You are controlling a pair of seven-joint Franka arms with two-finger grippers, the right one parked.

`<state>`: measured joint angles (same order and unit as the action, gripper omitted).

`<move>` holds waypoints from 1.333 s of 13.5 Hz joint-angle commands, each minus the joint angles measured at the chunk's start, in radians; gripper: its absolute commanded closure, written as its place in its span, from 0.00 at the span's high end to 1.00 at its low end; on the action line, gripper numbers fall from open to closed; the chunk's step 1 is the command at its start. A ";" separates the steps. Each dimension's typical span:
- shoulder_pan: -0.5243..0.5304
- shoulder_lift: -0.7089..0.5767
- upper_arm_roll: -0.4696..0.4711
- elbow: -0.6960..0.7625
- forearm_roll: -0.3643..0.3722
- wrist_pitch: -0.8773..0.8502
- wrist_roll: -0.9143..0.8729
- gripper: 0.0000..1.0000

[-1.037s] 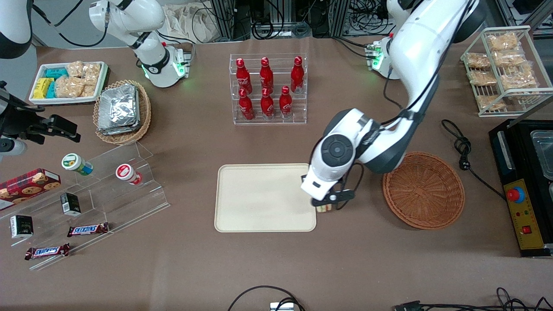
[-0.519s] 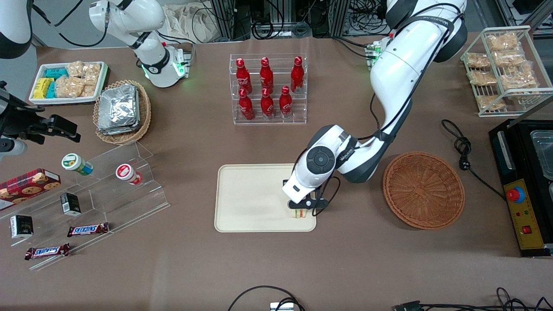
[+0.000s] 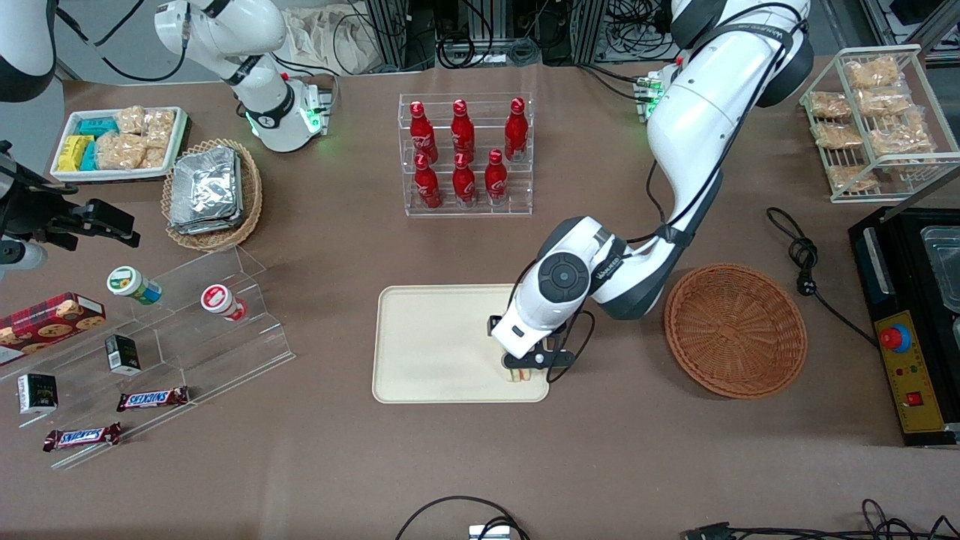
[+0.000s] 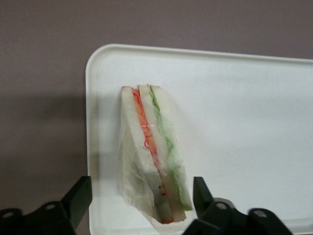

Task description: Place sandwich from basket to tray

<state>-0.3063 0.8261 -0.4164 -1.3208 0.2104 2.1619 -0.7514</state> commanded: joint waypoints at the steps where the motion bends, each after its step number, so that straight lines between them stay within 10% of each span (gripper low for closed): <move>1: 0.036 -0.118 0.022 -0.056 0.001 -0.049 -0.017 1.00; 9: 0.200 -0.723 0.050 -0.578 -0.022 -0.065 0.102 1.00; 18: 0.550 -0.737 0.054 -0.441 -0.172 -0.328 0.745 1.00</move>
<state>0.1883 0.0628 -0.3493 -1.8708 0.0883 1.9368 -0.0650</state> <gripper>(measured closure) 0.000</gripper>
